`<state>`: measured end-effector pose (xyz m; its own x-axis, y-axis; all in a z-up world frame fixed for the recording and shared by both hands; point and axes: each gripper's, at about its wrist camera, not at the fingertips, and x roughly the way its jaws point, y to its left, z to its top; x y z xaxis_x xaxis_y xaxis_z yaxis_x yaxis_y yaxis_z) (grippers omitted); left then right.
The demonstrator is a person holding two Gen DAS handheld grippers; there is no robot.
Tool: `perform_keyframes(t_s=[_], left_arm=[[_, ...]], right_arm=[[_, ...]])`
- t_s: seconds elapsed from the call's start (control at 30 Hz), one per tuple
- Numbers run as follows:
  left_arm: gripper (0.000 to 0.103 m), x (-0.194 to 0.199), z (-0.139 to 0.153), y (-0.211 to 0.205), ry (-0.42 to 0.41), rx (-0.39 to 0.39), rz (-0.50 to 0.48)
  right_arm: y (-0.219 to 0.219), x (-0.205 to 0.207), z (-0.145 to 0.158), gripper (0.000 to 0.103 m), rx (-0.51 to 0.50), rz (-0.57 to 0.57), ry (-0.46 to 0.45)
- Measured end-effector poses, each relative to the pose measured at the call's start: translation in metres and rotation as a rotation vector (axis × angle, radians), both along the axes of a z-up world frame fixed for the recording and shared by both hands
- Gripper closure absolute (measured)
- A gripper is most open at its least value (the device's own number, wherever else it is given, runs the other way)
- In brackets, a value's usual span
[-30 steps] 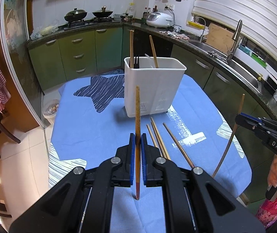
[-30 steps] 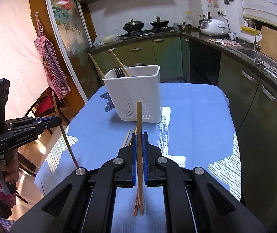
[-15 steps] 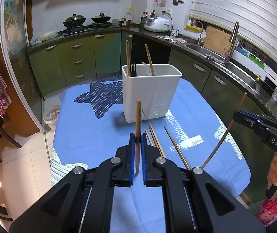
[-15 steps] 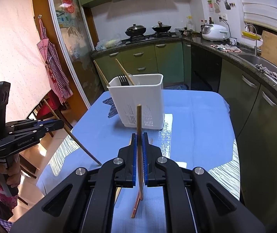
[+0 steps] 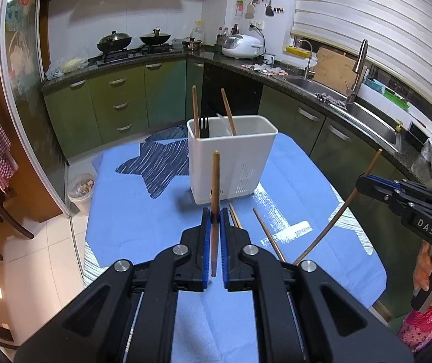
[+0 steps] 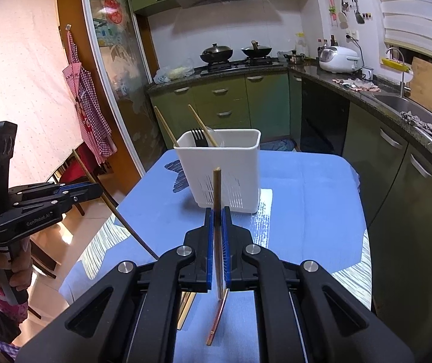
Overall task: Organize utensils
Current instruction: 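Insert the chopstick into the holder and open the left tool while the right carries its chopstick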
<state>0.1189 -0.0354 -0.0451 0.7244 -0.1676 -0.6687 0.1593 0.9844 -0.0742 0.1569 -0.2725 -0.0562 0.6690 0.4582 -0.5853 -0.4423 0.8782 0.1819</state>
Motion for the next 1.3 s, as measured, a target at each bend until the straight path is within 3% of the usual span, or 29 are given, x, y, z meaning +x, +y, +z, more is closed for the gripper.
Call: perform_keyframes(t_s=[0.33, 0.87, 1.1, 1.3], left_arm=[[0.097, 0.002, 0.040, 0.001, -0.042, -0.021, -0.023], [0.097, 0.019, 0.116, -0.022, -0.189, -0.005, -0.032], [0.097, 0.048, 0.142, -0.028, -0.263, -0.005, 0.009], [0.097, 0.090, 0.140, -0.031, -0.271, -0.016, 0.033]], right_arm=[[0.002, 0.005, 0.007, 0.097, -0.001, 0.006, -0.006], [-0.004, 0.018, 0.003, 0.097, 0.016, 0.006, 0.010], [-0.010, 0.022, 0.000, 0.097, 0.020, 0.003, 0.015], [-0.015, 0.027, -0.003, 0.097, 0.026, -0.006, 0.023]])
